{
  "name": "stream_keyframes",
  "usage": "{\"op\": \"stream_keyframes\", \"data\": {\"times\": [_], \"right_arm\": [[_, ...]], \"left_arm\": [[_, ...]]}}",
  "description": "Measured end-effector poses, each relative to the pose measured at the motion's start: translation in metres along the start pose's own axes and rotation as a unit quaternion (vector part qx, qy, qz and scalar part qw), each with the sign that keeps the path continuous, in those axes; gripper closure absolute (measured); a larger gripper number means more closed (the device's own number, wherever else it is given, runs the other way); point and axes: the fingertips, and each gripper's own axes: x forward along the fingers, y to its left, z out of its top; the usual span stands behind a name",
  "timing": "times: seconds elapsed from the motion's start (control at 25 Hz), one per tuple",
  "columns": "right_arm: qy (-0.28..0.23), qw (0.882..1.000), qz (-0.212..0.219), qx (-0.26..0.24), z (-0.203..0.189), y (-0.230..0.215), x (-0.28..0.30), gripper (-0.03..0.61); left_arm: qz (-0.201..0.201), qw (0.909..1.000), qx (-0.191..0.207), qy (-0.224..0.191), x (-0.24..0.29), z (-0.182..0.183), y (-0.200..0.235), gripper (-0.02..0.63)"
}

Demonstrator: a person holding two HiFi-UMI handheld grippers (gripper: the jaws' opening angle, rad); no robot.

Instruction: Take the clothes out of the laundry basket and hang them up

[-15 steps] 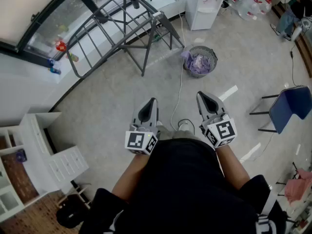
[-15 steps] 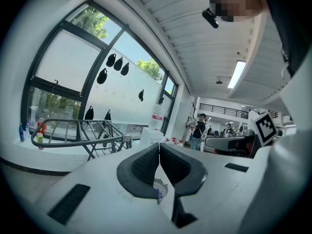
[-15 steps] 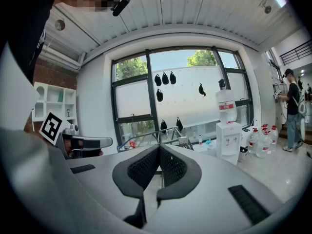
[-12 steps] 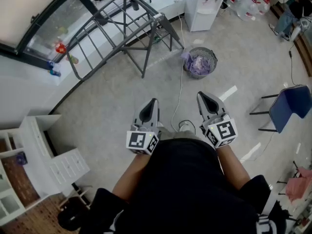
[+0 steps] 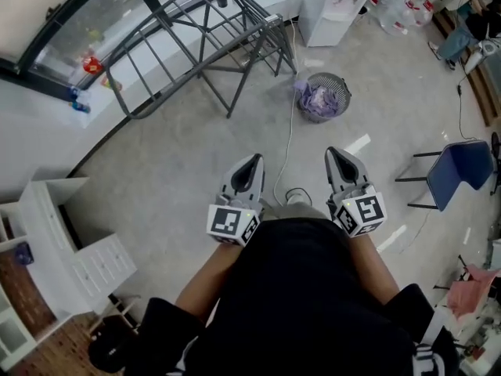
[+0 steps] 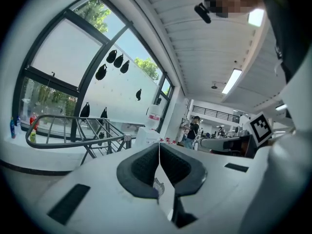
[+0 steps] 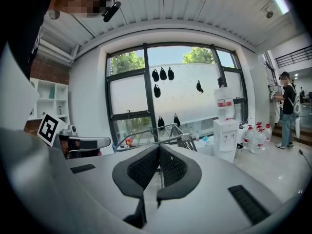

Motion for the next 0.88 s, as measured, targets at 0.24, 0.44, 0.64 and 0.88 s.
{"op": "stream_keyframes", "data": {"times": [0.24,0.44,0.64,0.88], "right_arm": [[0.011,1.0,0.005,-0.003,-0.006,0.026,0.014,0.578],[0.019,1.0,0.012,-0.003,-0.004,0.025,0.026,0.578],[0.017,1.0,0.015,0.004,0.0,0.002,0.041,0.578],[0.009,0.999,0.049,0.012,0.006,-0.04,0.075,0.578]], "left_arm": [[0.007,0.9999,-0.004,-0.011,-0.022,-0.003,0.028,0.606],[0.032,0.9992,-0.019,-0.015,-0.029,-0.006,0.048,0.606],[0.044,0.9986,-0.024,-0.016,-0.012,-0.003,0.055,0.606],[0.063,0.9977,-0.008,-0.025,0.038,0.01,0.058,0.606]]}}
